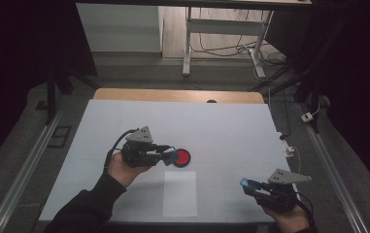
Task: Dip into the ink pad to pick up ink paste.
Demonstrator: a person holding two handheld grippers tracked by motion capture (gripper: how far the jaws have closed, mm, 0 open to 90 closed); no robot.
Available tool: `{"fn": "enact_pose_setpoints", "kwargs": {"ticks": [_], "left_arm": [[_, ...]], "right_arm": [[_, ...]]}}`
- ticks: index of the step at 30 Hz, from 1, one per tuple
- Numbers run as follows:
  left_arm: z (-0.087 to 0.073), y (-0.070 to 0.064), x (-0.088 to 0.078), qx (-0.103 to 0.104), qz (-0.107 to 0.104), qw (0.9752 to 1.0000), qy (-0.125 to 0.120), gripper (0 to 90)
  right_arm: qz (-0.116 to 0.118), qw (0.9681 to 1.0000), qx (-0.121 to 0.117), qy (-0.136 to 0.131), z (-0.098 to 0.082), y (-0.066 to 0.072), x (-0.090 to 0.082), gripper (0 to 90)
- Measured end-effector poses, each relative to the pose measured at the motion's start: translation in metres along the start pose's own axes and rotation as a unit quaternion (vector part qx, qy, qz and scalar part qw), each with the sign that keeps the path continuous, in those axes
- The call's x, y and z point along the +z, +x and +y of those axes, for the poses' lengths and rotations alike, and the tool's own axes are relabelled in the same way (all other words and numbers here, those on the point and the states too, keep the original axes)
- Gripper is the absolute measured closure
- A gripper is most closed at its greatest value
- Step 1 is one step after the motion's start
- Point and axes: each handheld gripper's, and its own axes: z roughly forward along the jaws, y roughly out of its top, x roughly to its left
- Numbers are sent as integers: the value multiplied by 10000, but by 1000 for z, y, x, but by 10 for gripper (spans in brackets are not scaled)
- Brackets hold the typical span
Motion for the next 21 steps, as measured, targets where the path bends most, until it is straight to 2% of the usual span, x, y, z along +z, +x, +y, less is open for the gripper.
{"fn": "enact_pose_setpoints", "kwargs": {"ticks": [4,8,21], "left_arm": [[3,5,8,1,79,9999,136,704],[6,10,17,-210,84,9994,256,705],[8,24,49,-148,205,9985,479,705]], "right_arm": [[-20,10000,-18,11,0,0,0,683],[-21,10000,-32,26,0,0,-1,683],[-43,10000,-48,16,0,1,0,684]]}}
